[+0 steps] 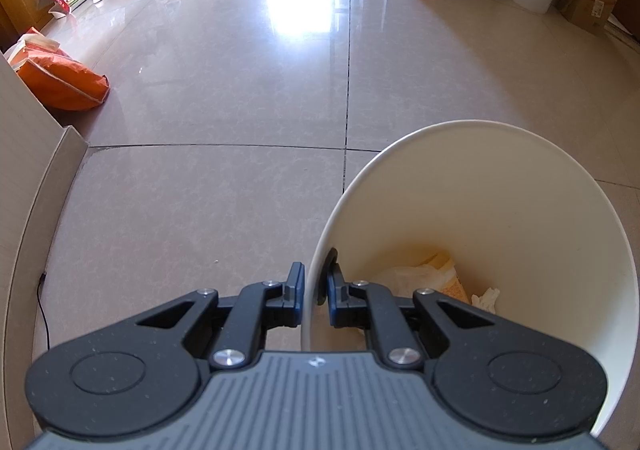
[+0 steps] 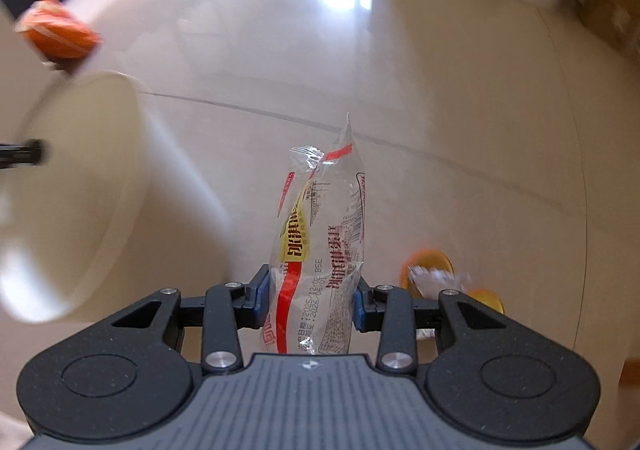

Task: Collect trash
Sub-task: 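Carry the wrapper over the bin and open the right tool, then move the right tool to the orange drink carton and close on it, then carry the drink carton over the bin and open the right tool, then lower the right tool onto an orange peel half and close it, then carry the orange peel over the bin and open the right tool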

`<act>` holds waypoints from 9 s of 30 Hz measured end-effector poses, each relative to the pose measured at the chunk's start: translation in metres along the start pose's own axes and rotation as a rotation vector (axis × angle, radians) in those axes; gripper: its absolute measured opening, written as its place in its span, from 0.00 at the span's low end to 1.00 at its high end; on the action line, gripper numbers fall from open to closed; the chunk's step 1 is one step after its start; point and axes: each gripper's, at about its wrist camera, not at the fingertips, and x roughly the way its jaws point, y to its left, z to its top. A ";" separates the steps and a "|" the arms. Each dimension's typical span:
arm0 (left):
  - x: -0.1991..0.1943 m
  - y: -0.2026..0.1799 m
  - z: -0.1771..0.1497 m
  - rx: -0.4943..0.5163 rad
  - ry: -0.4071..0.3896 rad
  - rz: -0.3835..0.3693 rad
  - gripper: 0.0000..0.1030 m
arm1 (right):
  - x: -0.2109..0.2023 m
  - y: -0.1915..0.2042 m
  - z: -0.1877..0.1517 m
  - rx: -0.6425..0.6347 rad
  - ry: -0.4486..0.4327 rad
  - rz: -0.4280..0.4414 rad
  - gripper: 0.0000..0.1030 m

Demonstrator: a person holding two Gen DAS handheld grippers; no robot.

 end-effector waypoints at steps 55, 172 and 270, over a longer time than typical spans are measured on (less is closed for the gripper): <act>0.003 0.007 0.000 -0.034 -0.005 -0.001 0.10 | 0.095 -0.102 -0.128 0.978 -0.311 -0.753 1.00; 0.000 0.002 0.002 -0.036 -0.009 0.011 0.12 | 0.077 -0.078 -0.136 1.191 -0.441 -1.014 1.00; -0.001 -0.005 -0.001 -0.002 -0.022 0.029 0.12 | -0.051 -0.028 0.132 1.142 -0.794 -1.113 0.93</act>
